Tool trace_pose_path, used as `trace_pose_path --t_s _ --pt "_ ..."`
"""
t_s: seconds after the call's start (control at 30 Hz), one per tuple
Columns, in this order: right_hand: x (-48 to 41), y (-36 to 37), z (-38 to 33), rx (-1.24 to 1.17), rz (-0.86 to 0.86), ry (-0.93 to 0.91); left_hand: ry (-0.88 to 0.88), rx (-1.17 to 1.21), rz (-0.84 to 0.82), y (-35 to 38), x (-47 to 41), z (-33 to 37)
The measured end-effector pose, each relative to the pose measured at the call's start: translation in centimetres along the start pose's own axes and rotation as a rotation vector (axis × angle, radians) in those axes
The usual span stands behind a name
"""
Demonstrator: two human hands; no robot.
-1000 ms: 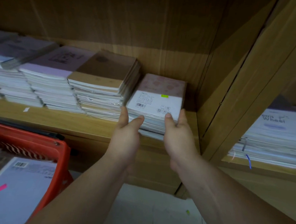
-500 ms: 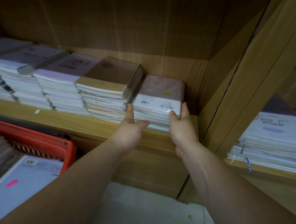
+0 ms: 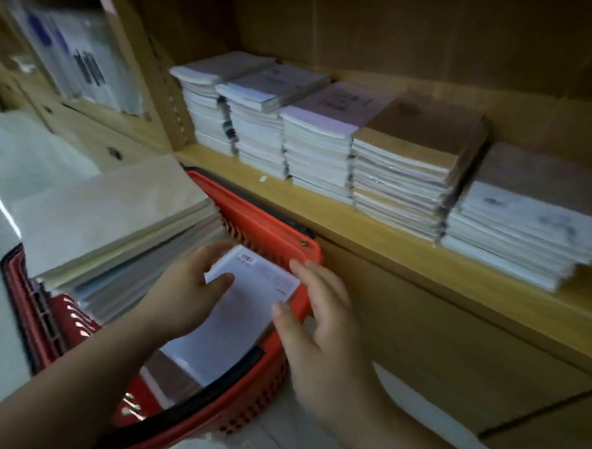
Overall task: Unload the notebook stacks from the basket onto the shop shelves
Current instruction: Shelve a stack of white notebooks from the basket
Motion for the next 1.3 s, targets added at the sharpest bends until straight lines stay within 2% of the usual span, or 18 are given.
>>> trace_pose_path --t_s 0.1,0.27,0.43,0.83,0.97,1.1,1.3 --pt "-2.0 4.4 -0.8 -0.085 -0.031 0.094 0.045 -0.17 -0.047 -0.2 -0.4 -2.8" --pt "-5.1 11.2 3.0 0.017 0.085 0.536 0.069 -0.481 -0.259 1.3 -0.2 -6.2" --pt "-4.7 12.8 5.8 0.201 0.174 0.738 0.096 -0.482 -0.246 1.6 -1.2 -7.8" --pt "-4.7 13.2 7.5 0.145 0.31 0.701 -0.106 -0.002 -0.244 0.6 -1.1 -8.2" --pt "-4.5 13.1 6.1 0.219 0.272 0.66 -0.191 0.203 -0.261 -0.7 -1.1 -7.6" --pt "-4.5 12.5 5.6 0.175 0.286 0.666 -0.149 0.339 -0.202 -2.7 -0.7 -4.9" --pt "-5.2 10.9 2.0 -0.096 0.41 0.486 -0.013 0.41 -0.012 -7.1 -0.1 -0.2"
Point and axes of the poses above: each hand's wrist, its own x-axis away from the middle knuckle, its own y-axis out of the palm, z = x × y, the point moved 8 cm from there along -x, towards the middle knuckle, and after that the axes turned 11 degrees about z, right-handed, at the moved point
